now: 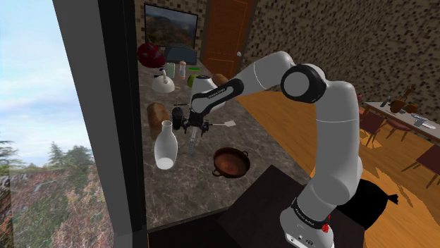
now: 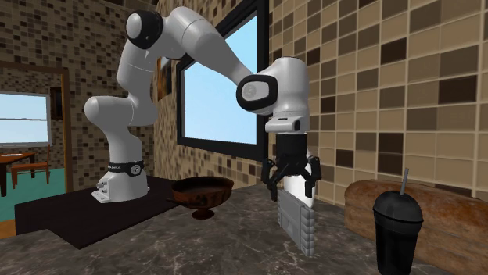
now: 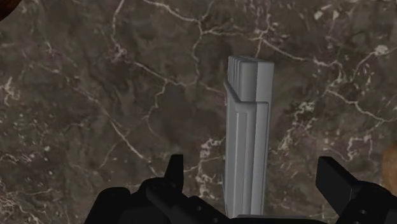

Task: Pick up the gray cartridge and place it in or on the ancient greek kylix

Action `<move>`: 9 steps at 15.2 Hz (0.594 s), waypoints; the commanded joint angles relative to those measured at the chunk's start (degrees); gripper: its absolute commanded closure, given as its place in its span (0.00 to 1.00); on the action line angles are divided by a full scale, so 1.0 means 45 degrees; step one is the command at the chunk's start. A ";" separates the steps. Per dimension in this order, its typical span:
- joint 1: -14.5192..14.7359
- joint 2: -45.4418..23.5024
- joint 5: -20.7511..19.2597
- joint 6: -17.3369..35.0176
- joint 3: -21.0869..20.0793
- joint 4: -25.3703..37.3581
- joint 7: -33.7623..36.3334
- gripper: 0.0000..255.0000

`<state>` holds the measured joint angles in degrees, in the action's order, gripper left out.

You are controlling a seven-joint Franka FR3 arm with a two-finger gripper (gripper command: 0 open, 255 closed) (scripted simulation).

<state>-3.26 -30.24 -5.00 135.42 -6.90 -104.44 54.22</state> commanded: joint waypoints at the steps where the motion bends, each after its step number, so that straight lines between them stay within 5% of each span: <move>1: 0.0028 -0.0261 -0.0037 0.0233 0.0028 0.0031 0.0044 0.00; 9: 0.0053 -0.0574 -0.0085 0.0536 0.0063 0.0040 0.0074 0.00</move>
<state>-3.02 -32.81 -5.38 137.81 -6.62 -104.25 54.55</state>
